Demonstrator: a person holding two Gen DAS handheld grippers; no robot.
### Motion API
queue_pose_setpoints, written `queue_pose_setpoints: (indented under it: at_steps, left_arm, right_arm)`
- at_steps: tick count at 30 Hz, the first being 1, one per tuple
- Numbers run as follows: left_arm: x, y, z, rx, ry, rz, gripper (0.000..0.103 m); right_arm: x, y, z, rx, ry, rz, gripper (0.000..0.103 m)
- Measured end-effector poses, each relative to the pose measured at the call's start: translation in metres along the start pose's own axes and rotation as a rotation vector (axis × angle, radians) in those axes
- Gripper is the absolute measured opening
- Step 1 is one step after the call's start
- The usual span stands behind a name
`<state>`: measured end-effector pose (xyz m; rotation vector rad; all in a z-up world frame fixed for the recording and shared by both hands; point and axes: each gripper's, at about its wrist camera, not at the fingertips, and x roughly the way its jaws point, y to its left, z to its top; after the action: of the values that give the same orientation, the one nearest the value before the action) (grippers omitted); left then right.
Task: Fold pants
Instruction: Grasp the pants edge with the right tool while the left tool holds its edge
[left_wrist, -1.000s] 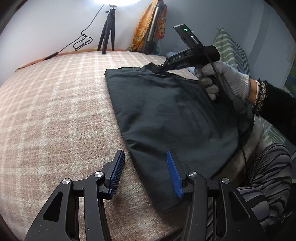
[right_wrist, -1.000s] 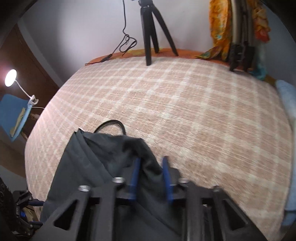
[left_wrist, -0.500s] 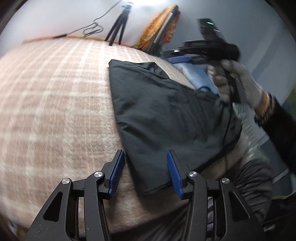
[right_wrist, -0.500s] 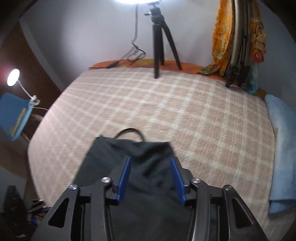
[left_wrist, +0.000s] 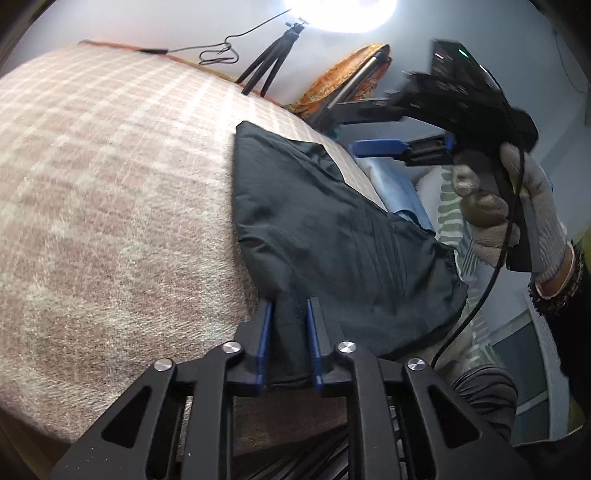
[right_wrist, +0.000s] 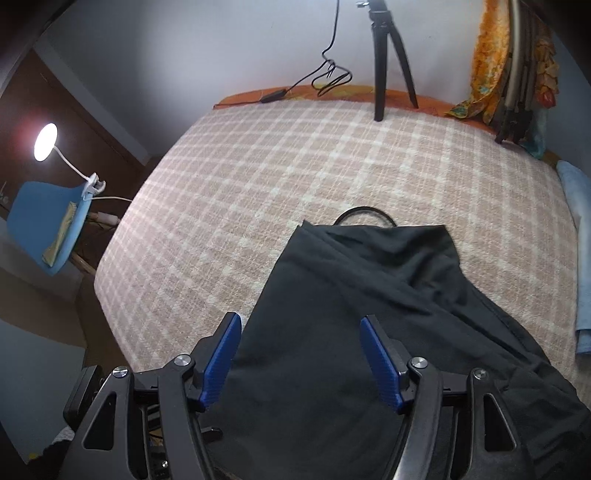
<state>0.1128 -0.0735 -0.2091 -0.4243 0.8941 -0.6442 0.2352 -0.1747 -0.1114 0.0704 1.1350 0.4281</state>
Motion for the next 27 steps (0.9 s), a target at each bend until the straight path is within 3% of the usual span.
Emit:
queue_pose_setpoints:
  at_steps: [10, 27]
  left_arm:
    - [-0.001, -0.028, 0.003, 0.14, -0.036, 0.028, 0.011]
    - [0.001, -0.031, 0.001, 0.158, -0.034, 0.0, 0.01]
  right_arm:
    - [0.059, 0.037, 0.009, -0.027, 0.047, -0.064, 0.069]
    - [0.107, 0.063, 0.015, -0.103, 0.17, -0.22, 0.068]
